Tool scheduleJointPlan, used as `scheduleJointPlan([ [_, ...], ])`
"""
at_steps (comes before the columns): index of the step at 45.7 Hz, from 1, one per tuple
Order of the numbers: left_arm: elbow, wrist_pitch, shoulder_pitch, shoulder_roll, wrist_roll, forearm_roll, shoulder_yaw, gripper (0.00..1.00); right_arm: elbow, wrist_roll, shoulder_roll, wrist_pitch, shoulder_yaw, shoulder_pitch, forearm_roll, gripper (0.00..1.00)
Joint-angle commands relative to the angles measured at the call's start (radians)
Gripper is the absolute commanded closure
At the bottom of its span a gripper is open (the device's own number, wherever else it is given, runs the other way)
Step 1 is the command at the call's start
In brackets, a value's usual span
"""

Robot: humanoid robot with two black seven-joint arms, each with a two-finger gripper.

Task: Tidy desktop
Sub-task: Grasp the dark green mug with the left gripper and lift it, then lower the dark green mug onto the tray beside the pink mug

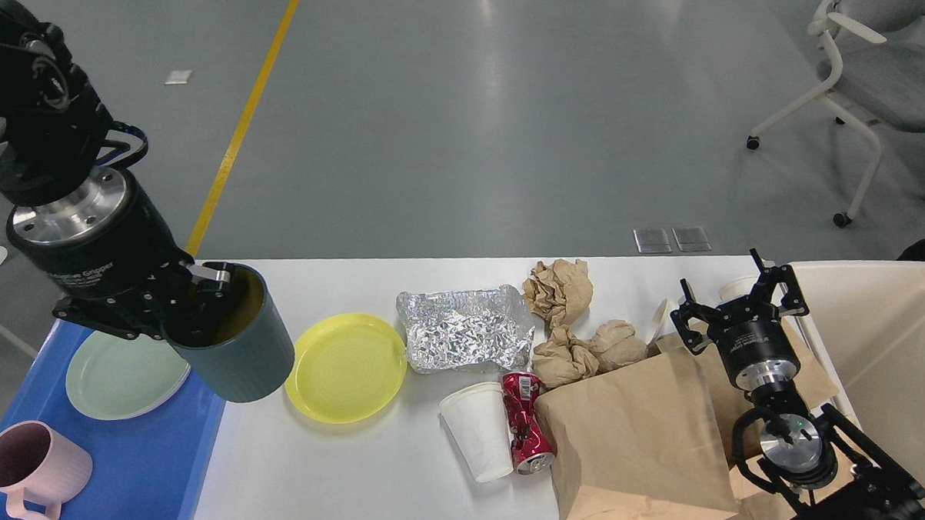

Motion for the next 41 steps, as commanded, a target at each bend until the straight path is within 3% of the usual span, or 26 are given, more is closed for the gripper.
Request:
scheduleJointPlan([
  [1, 0.082, 0.003, 0.137, 0.1, -0.022, 0.106, 0.023, 0.99, 0.0, 0.0, 0.0, 0.0, 0.0, 0.0, 0.0, 0.0],
  [11, 0.348, 0.026, 0.483, 0.272, -0.036, 0.202, -0.012, 0.98, 0.0, 0.0, -0.001, 0.0, 0.0, 0.0, 0.0, 0.0],
  [20, 0.538, 0.033, 0.813, 0.352, -0.037, 0.269, -0.194, 0.98, 0.0, 0.0, -0.001, 0.0, 0.0, 0.0, 0.0, 0.0],
  [31, 0.693, 0.176, 1.078, 0.383, -0.036, 0.314, -0.299, 0.96, 0.0, 0.0, 0.0, 0.0, 0.0, 0.0, 0.0, 0.0],
  [41, 0.734, 0.243, 1.175, 0.387, -0.036, 0.37, -0.395, 0.96, 0.0, 0.0, 0.0, 0.0, 0.0, 0.0, 0.0, 0.0],
])
